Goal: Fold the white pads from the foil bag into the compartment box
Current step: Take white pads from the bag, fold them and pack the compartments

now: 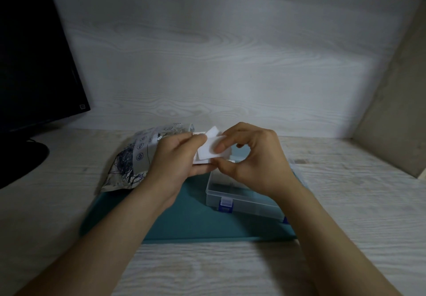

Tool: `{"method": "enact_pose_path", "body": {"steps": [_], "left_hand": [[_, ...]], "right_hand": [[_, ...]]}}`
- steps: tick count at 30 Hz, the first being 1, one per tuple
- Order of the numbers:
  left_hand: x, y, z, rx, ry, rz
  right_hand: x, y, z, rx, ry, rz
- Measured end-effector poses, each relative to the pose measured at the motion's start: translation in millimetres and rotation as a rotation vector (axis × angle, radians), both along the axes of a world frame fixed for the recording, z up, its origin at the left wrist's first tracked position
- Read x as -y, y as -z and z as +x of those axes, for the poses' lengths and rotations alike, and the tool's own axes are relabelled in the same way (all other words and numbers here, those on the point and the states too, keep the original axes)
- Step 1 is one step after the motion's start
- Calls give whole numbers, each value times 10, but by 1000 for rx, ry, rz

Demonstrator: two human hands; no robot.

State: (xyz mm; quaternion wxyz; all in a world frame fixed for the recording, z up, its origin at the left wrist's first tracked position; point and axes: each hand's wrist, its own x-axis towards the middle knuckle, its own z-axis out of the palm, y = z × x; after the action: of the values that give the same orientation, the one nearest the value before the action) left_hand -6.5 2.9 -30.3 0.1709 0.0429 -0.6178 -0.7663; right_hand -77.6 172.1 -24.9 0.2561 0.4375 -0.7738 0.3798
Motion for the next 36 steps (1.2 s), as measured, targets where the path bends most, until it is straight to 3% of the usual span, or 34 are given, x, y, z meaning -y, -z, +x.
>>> {"method": "enact_pose_path", "body": {"steps": [7, 12, 16, 18, 31, 36], "left_hand": [[41, 4, -28, 13, -60, 41], [42, -27, -28, 0, -116, 128], [45, -8, -50, -30, -96, 116], [30, 9, -53, -41, -67, 61], [13, 39, -29, -92, 40, -97], [5, 40, -33, -97, 32, -130]], "right_hand": [[-20, -29, 24, 250, -49, -87], [-32, -61, -18, 446, -76, -275], [-113, -128, -33, 795, -149, -570], [-111, -127, -29, 881, -189, -616], [-19, -15, -66, 523, -18, -411], [-23, -11, -88, 519, -28, -400]]}}
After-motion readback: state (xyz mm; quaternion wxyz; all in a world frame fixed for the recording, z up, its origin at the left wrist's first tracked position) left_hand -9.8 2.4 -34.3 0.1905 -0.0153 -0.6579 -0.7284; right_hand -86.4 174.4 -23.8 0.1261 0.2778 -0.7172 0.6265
